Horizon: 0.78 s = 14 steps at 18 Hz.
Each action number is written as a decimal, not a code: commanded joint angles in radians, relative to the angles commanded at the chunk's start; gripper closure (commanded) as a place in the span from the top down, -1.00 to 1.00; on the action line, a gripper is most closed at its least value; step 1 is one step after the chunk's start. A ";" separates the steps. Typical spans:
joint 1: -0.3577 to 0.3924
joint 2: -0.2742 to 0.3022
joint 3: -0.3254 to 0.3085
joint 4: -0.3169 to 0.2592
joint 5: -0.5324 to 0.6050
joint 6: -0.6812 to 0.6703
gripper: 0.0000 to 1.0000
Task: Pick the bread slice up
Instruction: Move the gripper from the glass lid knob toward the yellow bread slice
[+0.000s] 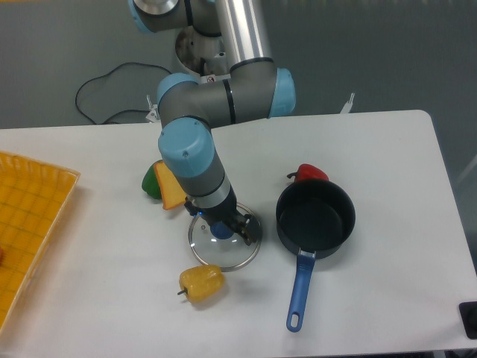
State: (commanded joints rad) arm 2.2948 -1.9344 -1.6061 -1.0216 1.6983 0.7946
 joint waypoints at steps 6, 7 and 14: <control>-0.003 -0.003 -0.002 0.003 -0.014 -0.005 1.00; -0.003 0.000 -0.003 0.003 -0.017 -0.005 1.00; -0.110 0.075 -0.101 0.002 -0.062 -0.075 1.00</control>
State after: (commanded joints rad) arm 2.1847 -1.8594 -1.7071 -1.0201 1.6367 0.7196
